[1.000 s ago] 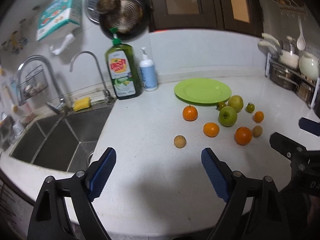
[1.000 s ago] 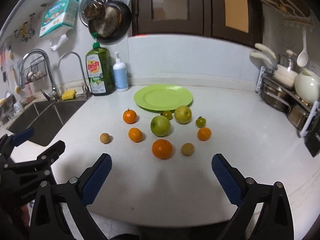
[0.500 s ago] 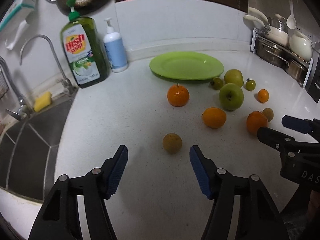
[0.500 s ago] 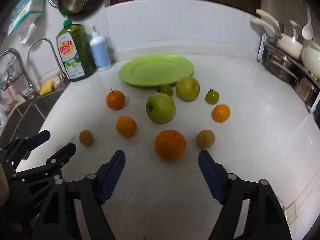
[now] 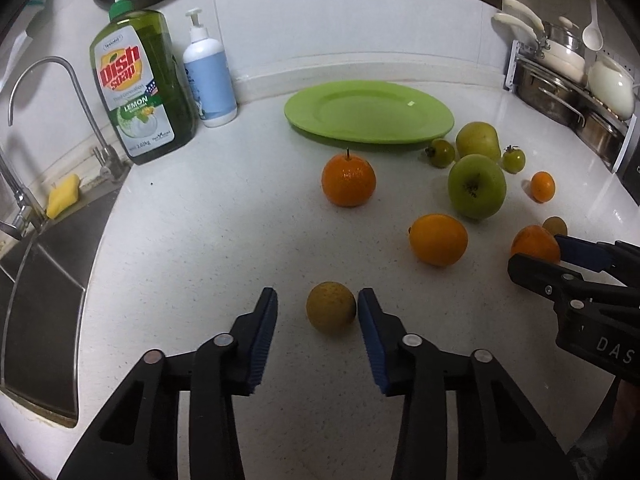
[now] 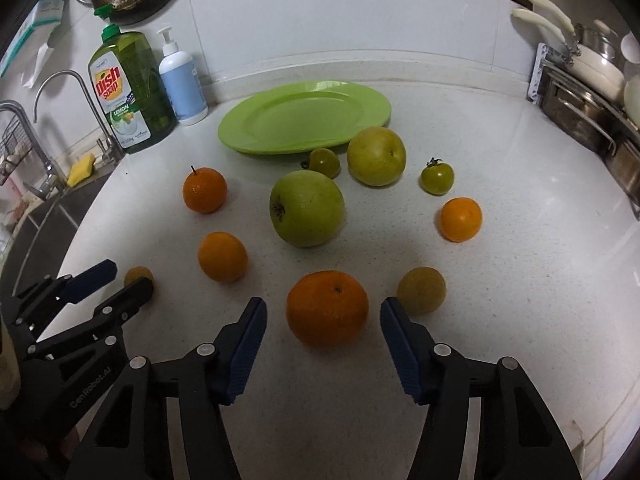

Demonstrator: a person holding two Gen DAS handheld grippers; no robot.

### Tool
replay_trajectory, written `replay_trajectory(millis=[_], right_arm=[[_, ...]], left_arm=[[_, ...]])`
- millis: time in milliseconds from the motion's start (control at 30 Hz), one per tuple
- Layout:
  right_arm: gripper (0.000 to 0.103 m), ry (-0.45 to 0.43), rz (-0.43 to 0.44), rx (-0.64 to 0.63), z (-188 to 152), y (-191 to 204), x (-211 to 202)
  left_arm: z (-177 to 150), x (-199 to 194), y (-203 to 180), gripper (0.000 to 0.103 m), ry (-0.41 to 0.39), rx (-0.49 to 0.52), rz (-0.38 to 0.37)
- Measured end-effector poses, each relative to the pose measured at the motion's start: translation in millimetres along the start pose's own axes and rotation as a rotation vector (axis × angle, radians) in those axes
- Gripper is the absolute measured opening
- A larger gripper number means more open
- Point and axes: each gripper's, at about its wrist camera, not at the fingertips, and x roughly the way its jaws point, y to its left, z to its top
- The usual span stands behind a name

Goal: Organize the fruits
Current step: 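Close the left gripper on a small brown fruit while the right gripper grasps a large orange, then carry the brown fruit in the left gripper and the orange in the right gripper over the green plate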

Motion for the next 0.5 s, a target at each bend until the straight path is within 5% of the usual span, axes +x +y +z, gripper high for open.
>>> replay_trajectory(millis=[167, 500], right_arm=[[0.049, 0.012, 0.012, -0.008, 2.2, -0.6, 3.6], [0.044, 0.013, 0.045, -0.05, 5.5, -1.0, 1.4]], left_arm=[[1.3, 3.8, 0.3, 0.027, 0.018, -0.017, -0.008], [6.6, -5.1, -6.0, 0.026, 0.008, -0.041, -0.011]])
